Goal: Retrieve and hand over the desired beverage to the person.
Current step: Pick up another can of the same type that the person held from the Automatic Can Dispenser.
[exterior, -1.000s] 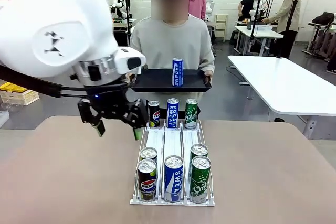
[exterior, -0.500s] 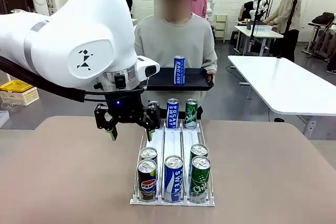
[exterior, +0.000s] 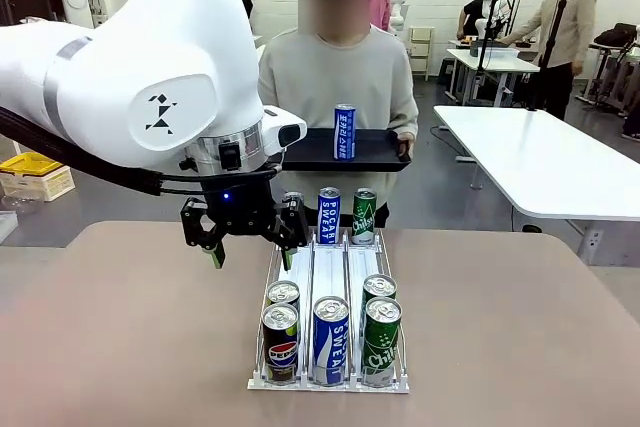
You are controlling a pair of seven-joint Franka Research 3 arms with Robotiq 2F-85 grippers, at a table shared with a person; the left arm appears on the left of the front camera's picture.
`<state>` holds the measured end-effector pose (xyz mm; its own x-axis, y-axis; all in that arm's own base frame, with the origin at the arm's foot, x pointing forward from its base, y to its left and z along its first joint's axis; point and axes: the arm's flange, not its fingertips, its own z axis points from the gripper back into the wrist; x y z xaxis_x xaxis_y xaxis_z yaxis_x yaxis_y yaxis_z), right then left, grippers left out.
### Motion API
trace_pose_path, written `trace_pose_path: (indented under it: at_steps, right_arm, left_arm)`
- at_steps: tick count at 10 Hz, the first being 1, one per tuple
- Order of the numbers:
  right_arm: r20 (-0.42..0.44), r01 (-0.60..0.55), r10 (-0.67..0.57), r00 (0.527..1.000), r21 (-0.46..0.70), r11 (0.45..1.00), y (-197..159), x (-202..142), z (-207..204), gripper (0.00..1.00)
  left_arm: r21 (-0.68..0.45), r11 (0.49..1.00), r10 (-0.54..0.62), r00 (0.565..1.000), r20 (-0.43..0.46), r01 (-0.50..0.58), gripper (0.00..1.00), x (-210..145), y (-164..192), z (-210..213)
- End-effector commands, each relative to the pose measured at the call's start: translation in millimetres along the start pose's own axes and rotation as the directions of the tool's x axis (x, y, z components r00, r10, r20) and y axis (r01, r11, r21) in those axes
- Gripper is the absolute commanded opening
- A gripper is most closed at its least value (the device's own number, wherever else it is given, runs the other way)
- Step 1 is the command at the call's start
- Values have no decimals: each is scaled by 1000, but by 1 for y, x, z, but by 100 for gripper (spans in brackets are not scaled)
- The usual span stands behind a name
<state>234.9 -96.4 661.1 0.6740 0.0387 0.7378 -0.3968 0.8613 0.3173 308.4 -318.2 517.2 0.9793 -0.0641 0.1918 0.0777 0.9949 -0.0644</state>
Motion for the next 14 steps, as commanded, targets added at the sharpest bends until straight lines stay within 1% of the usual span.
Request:
trace_pose_path:
  at_steps: [1,2,3,4,5,6,7,8,9,11,12,14]
  right_arm:
    - [5,-7,7,1000,35,999,-1,1,-2,100]
    - [5,-7,7,1000,35,999,-1,1,-2,100]
    - [5,-7,7,1000,35,999,-1,1,-2,100]
    - [5,-7,7,1000,35,999,-1,1,-2,100]
    - [5,-7,7,1000,35,999,-1,1,-2,100]
    - [5,-7,7,1000,35,999,-1,1,-2,100]
    - [5,-7,7,1000,35,999,-1,1,-2,100]
    - [5,-7,7,1000,35,999,-1,1,-2,100]
    - [5,-7,7,1000,35,999,-1,1,-2,100]
    - [5,-7,7,1000,35,999,-1,1,-2,100]
    - [5,-7,7,1000,35,999,-1,1,-2,100]
    - [5,-7,7,1000,35,999,-1,1,-2,100]
  left_arm:
    - [9,1000,-6,1000,9,6,100,-2,4,1]
    - [0,1000,0,1000,0,0,100,0,0,0]
    - [18,1000,16,1000,-15,-15,100,-1,-8,-10]
    - [36,999,21,999,-26,-20,100,13,-10,-15]
    - [58,997,42,999,-9,-41,100,5,-12,-22]
    - [34,996,82,996,-34,-80,100,0,-9,-28]
    - [18,995,97,993,-60,-96,100,11,-4,-32]
    - [10,994,108,992,-70,-108,100,10,-6,-37]
    - [-6,993,121,989,-80,-121,100,0,-11,-43]
    - [-6,997,76,992,-100,-77,100,5,-19,-52]
    - [-2,998,61,993,-103,-62,100,-2,-25,-59]
    - [7,1000,-19,996,-89,19,100,0,-29,-70]
